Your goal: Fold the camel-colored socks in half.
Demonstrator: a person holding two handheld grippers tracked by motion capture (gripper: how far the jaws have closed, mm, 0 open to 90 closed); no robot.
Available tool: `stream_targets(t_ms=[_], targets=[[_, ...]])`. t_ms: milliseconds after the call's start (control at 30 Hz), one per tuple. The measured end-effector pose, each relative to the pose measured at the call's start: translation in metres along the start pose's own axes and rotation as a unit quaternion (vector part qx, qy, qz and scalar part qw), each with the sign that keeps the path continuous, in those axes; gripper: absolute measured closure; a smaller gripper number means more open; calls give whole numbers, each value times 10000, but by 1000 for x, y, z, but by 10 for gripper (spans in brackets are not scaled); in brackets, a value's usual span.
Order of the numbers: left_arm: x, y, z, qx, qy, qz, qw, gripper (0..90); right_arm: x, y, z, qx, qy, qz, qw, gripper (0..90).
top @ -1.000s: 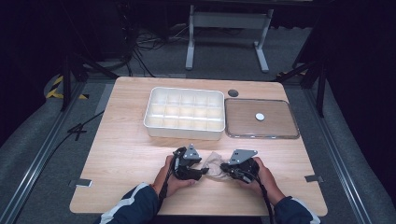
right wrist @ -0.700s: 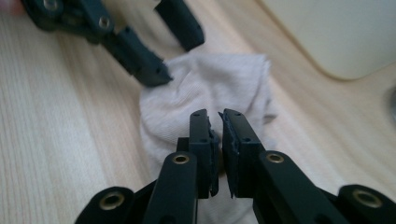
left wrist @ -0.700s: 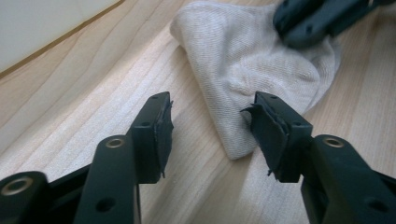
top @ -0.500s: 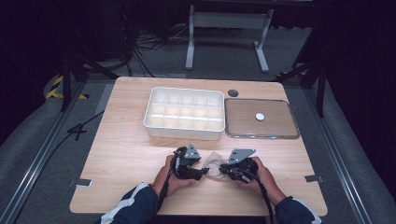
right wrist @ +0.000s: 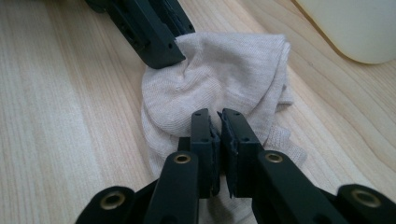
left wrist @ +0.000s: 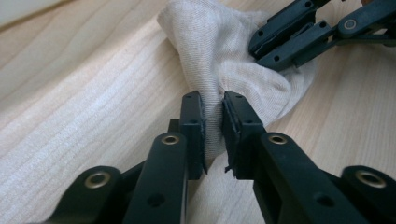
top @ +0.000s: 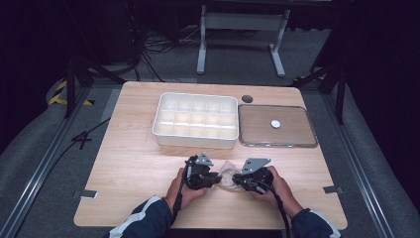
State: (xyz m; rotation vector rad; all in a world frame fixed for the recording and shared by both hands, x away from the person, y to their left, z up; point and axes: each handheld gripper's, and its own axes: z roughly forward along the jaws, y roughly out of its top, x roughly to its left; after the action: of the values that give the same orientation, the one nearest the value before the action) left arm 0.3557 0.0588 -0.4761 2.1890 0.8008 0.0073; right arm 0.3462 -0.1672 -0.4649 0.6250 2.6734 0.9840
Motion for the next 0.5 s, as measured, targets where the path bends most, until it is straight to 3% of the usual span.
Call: stream_targets(t_ms=[33,167,500], targets=[[-1,1,0,-1,37,93,9999,809,0,0,0,-3,-13,-1,10000,835],[-3,2,-3,-126,76,145,9998,821,0,1,1,13,-56,-61,10000,839],[-14,7,-10,-554,-91,506,9971,821,-2,8,7,51,-73,-89,9999,849]])
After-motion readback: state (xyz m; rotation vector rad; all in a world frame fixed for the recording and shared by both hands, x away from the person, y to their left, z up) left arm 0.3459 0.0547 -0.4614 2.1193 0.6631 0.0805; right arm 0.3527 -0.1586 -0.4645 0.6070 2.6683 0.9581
